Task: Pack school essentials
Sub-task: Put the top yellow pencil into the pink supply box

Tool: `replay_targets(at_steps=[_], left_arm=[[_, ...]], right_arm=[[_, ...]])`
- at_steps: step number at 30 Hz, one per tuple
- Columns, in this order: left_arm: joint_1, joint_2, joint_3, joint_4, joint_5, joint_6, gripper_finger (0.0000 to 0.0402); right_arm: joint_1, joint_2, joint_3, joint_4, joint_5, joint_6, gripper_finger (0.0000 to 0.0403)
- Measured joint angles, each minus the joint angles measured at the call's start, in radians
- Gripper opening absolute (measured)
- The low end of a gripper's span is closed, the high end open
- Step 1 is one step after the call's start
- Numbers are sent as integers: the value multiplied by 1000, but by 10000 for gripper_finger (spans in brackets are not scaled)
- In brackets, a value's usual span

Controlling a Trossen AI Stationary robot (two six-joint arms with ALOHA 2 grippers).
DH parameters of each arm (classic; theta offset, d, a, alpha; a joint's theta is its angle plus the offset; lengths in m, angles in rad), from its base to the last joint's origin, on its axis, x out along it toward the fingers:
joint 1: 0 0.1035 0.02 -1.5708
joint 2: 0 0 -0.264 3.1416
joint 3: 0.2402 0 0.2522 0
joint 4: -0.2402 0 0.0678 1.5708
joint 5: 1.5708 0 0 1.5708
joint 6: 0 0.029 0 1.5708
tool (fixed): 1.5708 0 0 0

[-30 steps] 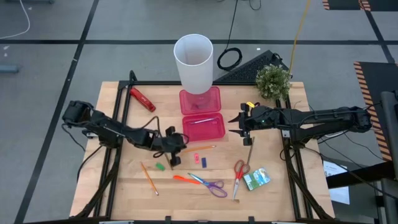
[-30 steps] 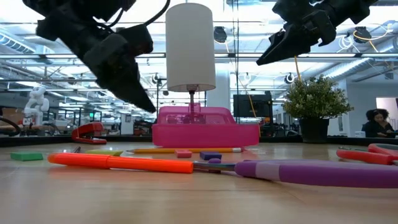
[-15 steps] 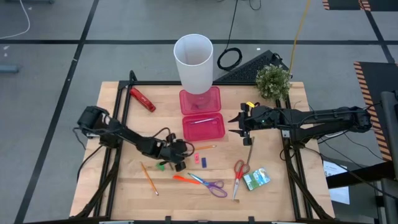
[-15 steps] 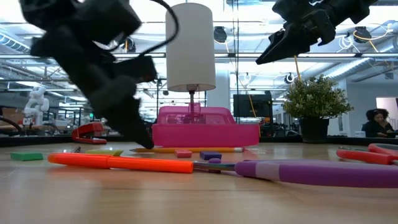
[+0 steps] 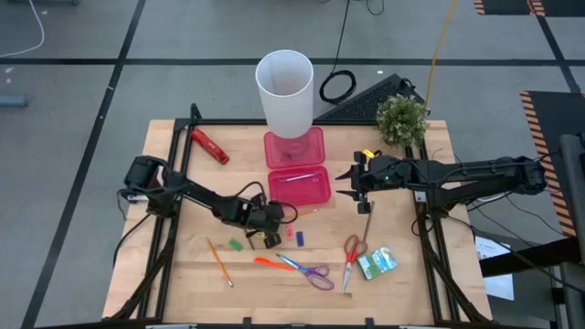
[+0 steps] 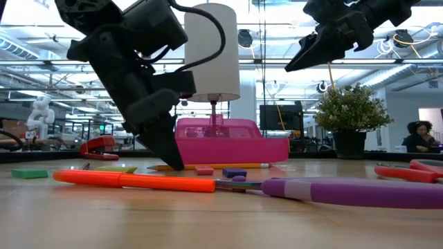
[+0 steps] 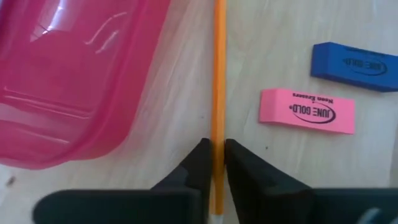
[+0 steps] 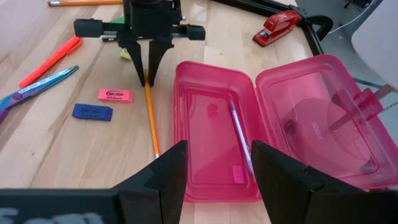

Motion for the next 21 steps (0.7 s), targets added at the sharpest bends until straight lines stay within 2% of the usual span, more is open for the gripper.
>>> replay_targets(at_steps=[4,9,21], left_arm=[[1,0,-1,-4,14,35,18],[2,-14,-3,-4,21,50,23],[1,-188,-9,-20,46,170,25]], right_arm=[[0,0,0,-3,-1,-3,169],[0,0,0,-3,-3,-4,169],[0,0,0,-3,-3,-4,169]])
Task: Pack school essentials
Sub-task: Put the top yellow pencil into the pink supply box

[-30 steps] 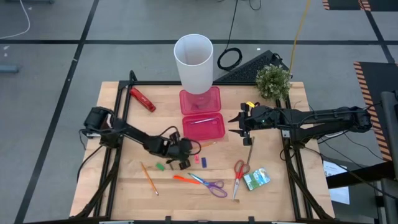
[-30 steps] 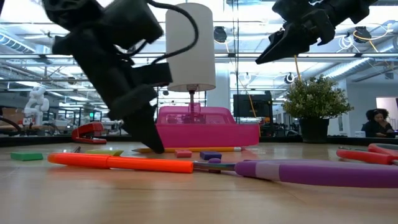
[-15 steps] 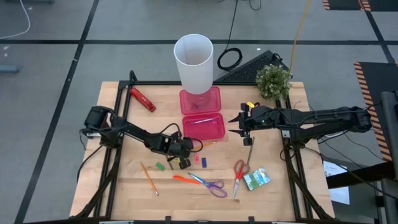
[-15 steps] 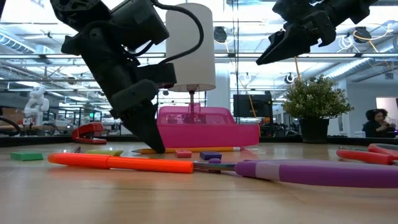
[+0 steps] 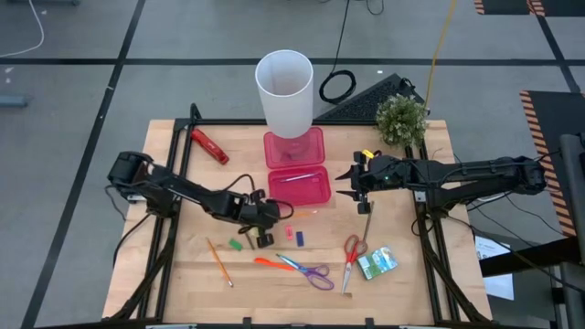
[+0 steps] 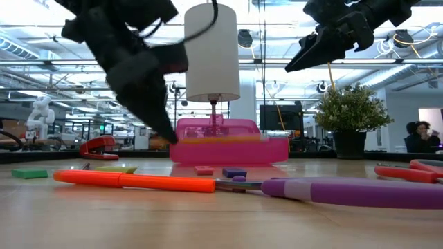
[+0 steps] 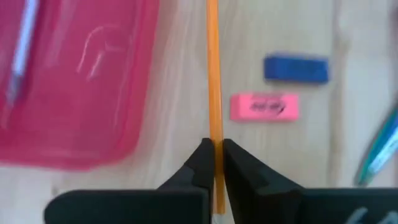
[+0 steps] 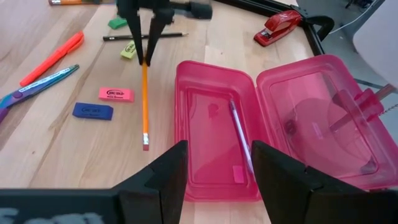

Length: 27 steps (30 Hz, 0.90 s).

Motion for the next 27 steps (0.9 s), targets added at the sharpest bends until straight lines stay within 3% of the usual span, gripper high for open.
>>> replay_targets(at_steps=[6,12,19,27], left_arm=[[21,-88,1,6,-11,80,22],[135,-140,2,13,-25,191,26],[309,-104,3,63,98,277,27],[385,15,3,173,181,306,28]], right_arm=[[0,0,0,0,0,0,169],[0,0,0,1,0,0,169],[0,0,0,1,1,0,169],[0,0,0,2,3,-4,169]])
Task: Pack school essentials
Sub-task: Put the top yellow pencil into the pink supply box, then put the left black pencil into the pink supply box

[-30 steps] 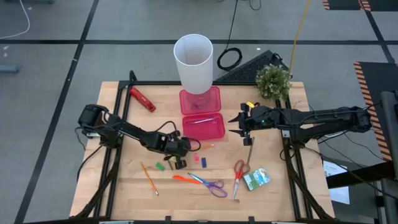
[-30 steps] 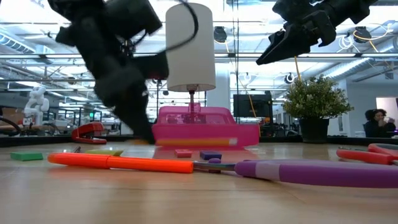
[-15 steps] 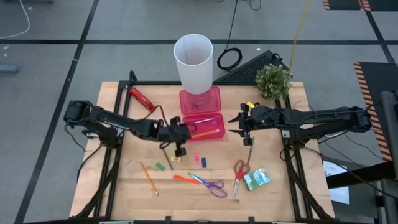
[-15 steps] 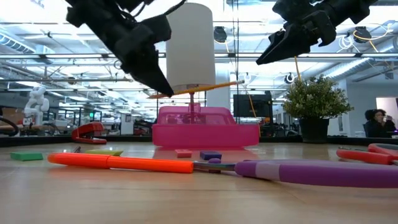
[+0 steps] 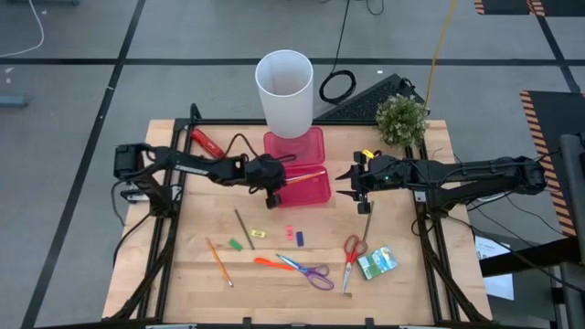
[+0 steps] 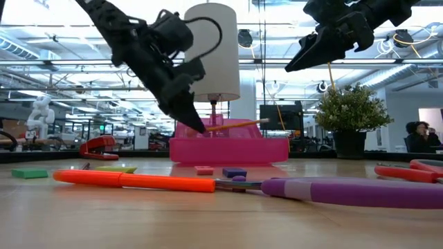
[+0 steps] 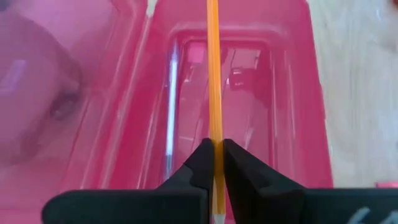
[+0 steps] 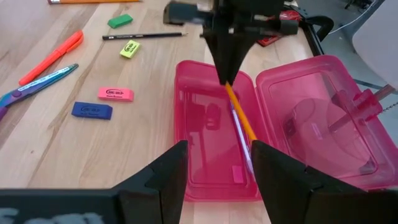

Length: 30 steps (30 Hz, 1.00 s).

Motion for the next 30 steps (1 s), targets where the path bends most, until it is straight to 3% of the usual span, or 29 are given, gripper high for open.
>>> replay_targets(at_steps=[9,17,24,30], left_arm=[[22,45,0,-32,0,-18,40],[19,40,0,-27,-25,-35,124],[-69,-126,1,-147,-44,-13,147],[-213,-252,2,-365,-84,-31,147]], right_arm=[[0,0,0,-1,-4,40,169],[49,18,0,10,-2,140,169],[160,74,0,21,53,285,169],[274,85,0,-114,78,357,169]])
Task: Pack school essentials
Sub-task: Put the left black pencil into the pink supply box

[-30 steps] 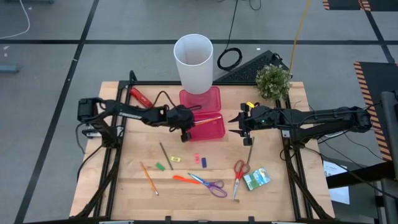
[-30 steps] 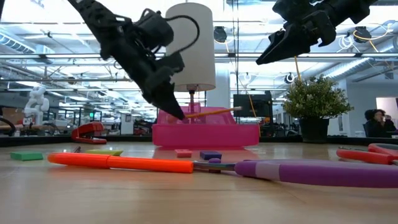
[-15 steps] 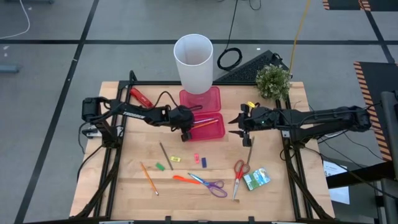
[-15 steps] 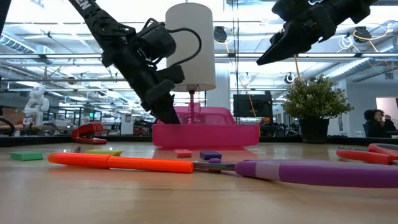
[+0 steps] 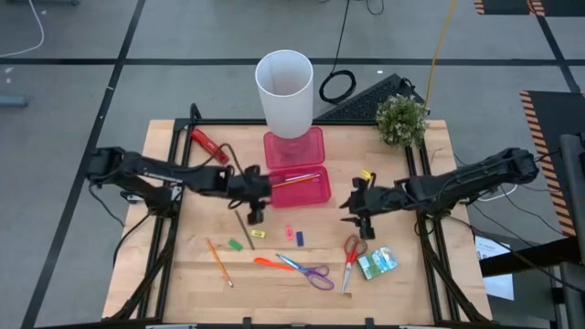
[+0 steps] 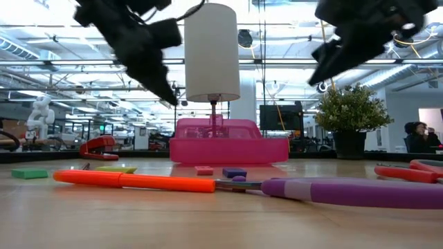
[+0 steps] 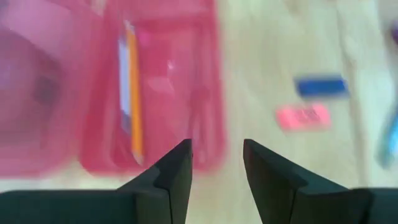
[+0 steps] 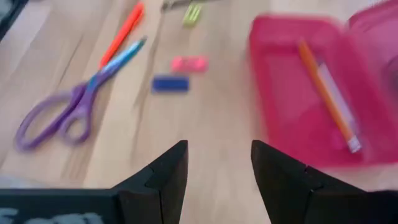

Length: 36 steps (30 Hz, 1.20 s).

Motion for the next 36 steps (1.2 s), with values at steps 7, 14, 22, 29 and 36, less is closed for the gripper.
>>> replay_targets(at_steps=[7,14,22,29,36], left_arm=[[-165,-13,-21,-257,-25,-34,151],[-228,-13,-82,-306,64,108,178],[-160,28,-82,-357,129,313,145],[-102,164,-82,-332,117,438,124],[-90,228,-74,-336,139,492,80]], right_arm=[[34,5,-1,-62,2,72,169],[67,5,-1,-18,2,93,169],[97,5,-7,-2,4,153,169],[132,5,-66,115,5,172,169],[138,5,-92,123,28,193,169]])
